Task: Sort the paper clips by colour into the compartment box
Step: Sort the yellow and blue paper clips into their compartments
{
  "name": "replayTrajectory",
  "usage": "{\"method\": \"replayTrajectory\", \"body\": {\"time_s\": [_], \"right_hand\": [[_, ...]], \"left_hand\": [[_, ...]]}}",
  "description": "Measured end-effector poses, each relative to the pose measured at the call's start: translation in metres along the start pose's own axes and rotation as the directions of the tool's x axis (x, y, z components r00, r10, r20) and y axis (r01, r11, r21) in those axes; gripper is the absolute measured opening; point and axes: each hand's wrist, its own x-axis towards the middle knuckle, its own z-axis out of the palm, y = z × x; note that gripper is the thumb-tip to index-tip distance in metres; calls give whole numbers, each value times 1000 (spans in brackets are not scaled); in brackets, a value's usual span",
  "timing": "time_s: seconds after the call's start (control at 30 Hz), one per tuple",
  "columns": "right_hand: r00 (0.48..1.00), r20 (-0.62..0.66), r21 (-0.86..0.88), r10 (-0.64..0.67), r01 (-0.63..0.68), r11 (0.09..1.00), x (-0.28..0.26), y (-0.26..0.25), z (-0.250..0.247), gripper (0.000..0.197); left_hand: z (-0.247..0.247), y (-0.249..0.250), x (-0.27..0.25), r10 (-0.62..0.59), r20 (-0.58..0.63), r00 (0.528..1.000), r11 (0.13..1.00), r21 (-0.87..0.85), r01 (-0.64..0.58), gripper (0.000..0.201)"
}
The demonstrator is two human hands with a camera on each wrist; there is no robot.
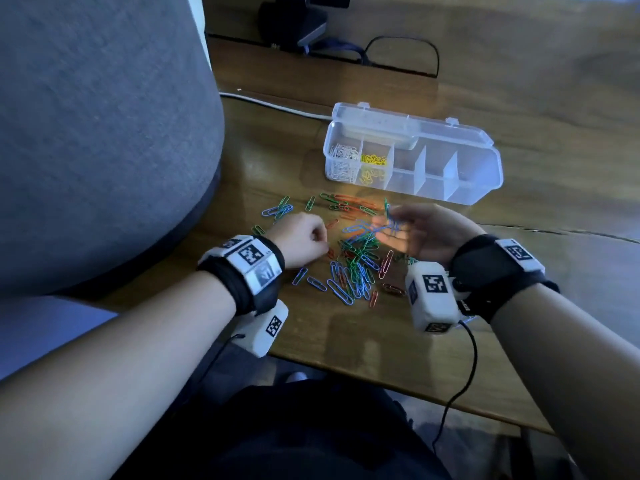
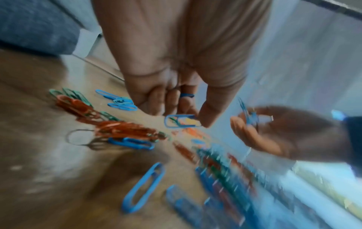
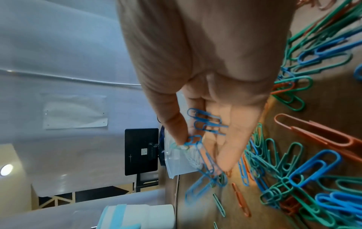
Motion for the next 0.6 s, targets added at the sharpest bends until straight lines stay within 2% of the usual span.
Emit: {"method": "replayTrajectory", "body": {"time_s": [0.03,0.07,0.1,0.13,0.17,0.2,0.23,0.37,0.5,0.53,0.6], "right_hand": [[1000,8,26,0,0,1000,-1,0,-1,8],[1000,20,37,-5,5,999,-3,0,-1,8],[999,32,36,-18,17,999,-5,0,-1,7],[999,41,10,-36,36,999,-7,0,-1,6],[997,38,-38,-61,62,997,-7,0,-2,5],[995,30,-103,-92,94,990,-8,-1,-2,3],[992,17,-172,-125,126,977,-8,-3,-4,4],[978,-19,-447,-209,179,877,-12,-10,-10,8],[962,34,-637,-272,230,735,-19,-18,-12,8],[962,52,-647,-266,236,726,-21,-20,-12,5],[971,44,-566,-233,217,796,-21,-24,-13,5]], "left_hand": [[-2,4,3,-37,-7,999,989,-144,35,15],[-4,7,6,-76,3,997,937,-342,73,21],[-7,12,8,-108,18,994,827,-553,100,24],[-9,17,10,-137,39,990,680,-723,123,25],[-12,24,11,-156,58,986,548,-825,135,25],[-14,29,14,-167,70,983,475,-868,143,25],[-14,34,16,-168,86,982,454,-878,154,24],[-8,50,26,-128,151,980,540,-818,197,25],[1,64,34,-109,158,981,680,-708,189,17],[3,67,37,-101,158,982,700,-690,183,17],[4,71,41,-96,160,982,687,-704,182,18]]}}
